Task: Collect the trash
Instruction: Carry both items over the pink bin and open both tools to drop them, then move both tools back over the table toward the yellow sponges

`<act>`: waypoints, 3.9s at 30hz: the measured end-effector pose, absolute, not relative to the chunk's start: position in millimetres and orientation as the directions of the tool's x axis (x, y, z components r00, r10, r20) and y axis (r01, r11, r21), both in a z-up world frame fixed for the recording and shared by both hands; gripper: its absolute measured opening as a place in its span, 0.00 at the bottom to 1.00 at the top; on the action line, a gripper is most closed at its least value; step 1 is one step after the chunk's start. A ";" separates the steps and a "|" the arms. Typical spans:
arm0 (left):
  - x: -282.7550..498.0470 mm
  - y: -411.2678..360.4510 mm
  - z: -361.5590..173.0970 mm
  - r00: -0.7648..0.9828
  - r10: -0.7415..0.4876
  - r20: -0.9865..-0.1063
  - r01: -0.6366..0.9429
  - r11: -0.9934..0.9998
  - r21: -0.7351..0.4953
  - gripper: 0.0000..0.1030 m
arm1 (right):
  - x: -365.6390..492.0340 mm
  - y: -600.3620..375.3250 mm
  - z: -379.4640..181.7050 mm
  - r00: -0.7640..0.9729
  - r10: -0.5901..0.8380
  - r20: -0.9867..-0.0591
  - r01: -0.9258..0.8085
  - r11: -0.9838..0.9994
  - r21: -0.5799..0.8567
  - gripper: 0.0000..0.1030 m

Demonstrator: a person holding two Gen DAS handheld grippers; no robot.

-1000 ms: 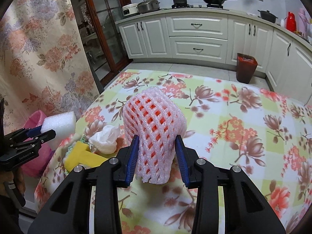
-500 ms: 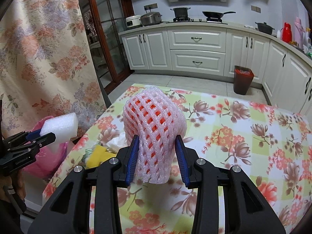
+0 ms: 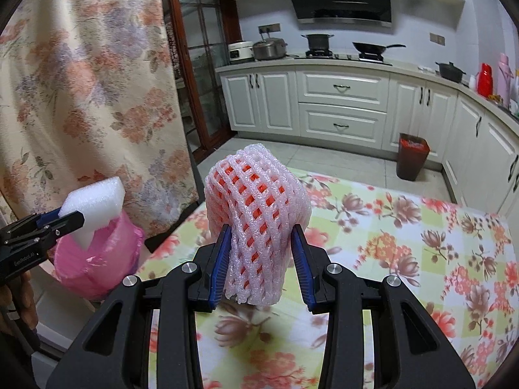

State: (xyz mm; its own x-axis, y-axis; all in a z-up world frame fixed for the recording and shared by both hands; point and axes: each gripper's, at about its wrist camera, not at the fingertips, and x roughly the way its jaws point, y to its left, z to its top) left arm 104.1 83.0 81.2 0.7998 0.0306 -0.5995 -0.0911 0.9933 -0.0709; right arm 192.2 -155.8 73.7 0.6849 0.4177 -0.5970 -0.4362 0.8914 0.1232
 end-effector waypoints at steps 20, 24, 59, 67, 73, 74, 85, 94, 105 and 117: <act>34.7 204.0 110.3 0.814 0.231 -0.533 -0.334 0.937 -0.104 0.45 | 168.1 -21.1 106.5 0.608 0.551 -0.571 -0.627 0.775 0.080 0.36; 26.7 221.9 107.2 0.803 0.262 -0.536 -0.373 0.922 -0.108 0.45 | 163.7 8.3 105.9 0.580 0.575 -0.577 -0.662 0.745 0.077 0.36; 47.0 275.9 75.2 0.756 0.297 -0.583 -0.458 0.877 -0.148 0.59 | 165.0 119.6 61.0 0.434 0.622 -0.652 -0.759 0.643 0.108 0.62; 45.8 253.9 76.5 0.764 0.277 -0.582 -0.428 0.893 -0.137 0.59 | 164.9 75.7 57.5 0.485 0.589 -0.647 -0.708 0.699 0.106 0.66; 47.1 231.7 79.6 0.775 0.253 -0.579 -0.396 0.909 -0.132 0.59 | 166.1 32.7 58.5 0.532 0.553 -0.641 -0.660 0.745 0.095 0.70; 47.9 228.5 79.8 0.776 0.250 -0.578 -0.392 0.911 -0.131 0.59 | 166.0 26.4 58.2 0.539 0.546 -0.641 -0.652 0.752 0.092 0.70; 58.9 180.1 81.3 0.794 0.181 -0.581 -0.309 0.943 -0.128 0.61 | 170.1 -63.0 45.3 0.599 0.463 -0.654 -0.534 0.839 0.104 0.72; 74.1 137.8 74.5 0.790 0.124 -0.600 -0.240 0.964 -0.117 0.61 | 170.2 -117.3 30.2 0.620 0.412 -0.668 -0.460 0.880 0.116 0.73; 97.8 88.4 53.3 0.769 0.040 -0.638 -0.142 0.984 -0.111 0.61 | 175.5 -156.4 9.8 0.616 0.381 -0.689 -0.410 0.903 0.132 0.76; 131.7 31.4 18.5 0.716 -0.040 -0.697 -0.043 0.994 -0.101 0.61 | 186.2 -191.0 -14.7 0.597 0.355 -0.720 -0.363 0.919 0.153 0.78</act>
